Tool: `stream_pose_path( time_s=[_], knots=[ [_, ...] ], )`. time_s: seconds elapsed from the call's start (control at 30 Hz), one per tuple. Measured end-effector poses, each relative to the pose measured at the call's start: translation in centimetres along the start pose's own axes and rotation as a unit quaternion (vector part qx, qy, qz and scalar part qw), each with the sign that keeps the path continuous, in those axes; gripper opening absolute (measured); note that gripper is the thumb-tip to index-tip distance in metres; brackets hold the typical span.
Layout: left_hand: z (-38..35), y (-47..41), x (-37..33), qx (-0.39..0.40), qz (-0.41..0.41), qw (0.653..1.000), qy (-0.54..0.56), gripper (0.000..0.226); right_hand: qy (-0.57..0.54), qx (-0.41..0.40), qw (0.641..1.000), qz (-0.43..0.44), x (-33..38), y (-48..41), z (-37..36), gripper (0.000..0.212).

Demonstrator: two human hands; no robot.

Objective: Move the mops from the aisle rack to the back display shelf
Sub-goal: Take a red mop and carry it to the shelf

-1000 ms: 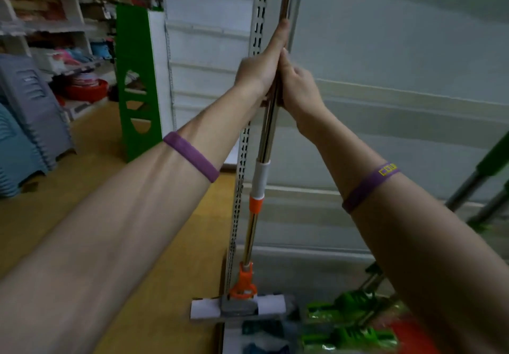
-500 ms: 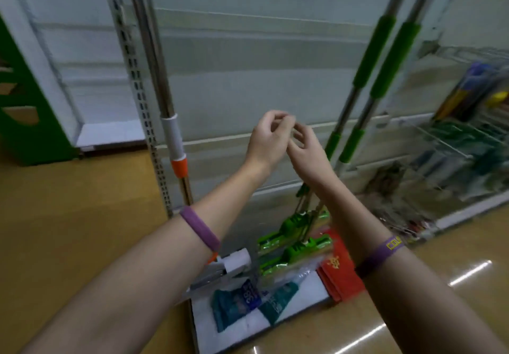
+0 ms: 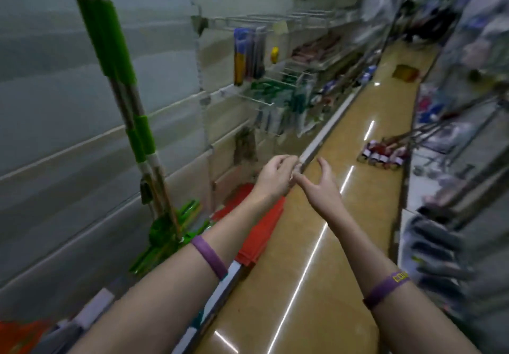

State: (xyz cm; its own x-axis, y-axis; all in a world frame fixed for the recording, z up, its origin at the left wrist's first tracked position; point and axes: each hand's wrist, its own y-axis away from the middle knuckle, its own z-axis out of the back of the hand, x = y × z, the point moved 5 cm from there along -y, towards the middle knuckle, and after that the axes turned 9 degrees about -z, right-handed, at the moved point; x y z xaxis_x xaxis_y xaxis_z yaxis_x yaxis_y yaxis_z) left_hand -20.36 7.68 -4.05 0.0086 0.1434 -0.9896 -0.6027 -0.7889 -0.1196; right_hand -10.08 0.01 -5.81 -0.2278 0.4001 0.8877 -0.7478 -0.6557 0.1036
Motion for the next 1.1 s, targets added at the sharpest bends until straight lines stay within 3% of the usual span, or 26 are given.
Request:
stream_pose_path(
  time_s=[0.27,0.5,0.77,1.1],
  knots=[
    [-15.7,-2.4,-0.8,0.154,0.005,0.986,-0.066,0.051,-0.024,-0.113,0.991,-0.071,-9.4,-2.5,15.9,0.085],
    [-24.7,-5.2,-1.7,0.237,-0.003,0.969,-0.073,0.059,-0.06,-0.175,0.979,-0.085,-12.4,-5.1,22.8,0.091],
    [-29.5,-13.4,-0.1,0.242,-0.001,0.968,-0.07,0.061,-0.056,-0.196,0.975,-0.09,-13.4,-13.2,25.0,0.091],
    [-33.7,-32.1,3.1,0.237,-0.003,0.97,-0.062,0.08,-0.007,-0.192,0.976,-0.108,-12.2,-31.0,26.3,0.094]
  ],
)
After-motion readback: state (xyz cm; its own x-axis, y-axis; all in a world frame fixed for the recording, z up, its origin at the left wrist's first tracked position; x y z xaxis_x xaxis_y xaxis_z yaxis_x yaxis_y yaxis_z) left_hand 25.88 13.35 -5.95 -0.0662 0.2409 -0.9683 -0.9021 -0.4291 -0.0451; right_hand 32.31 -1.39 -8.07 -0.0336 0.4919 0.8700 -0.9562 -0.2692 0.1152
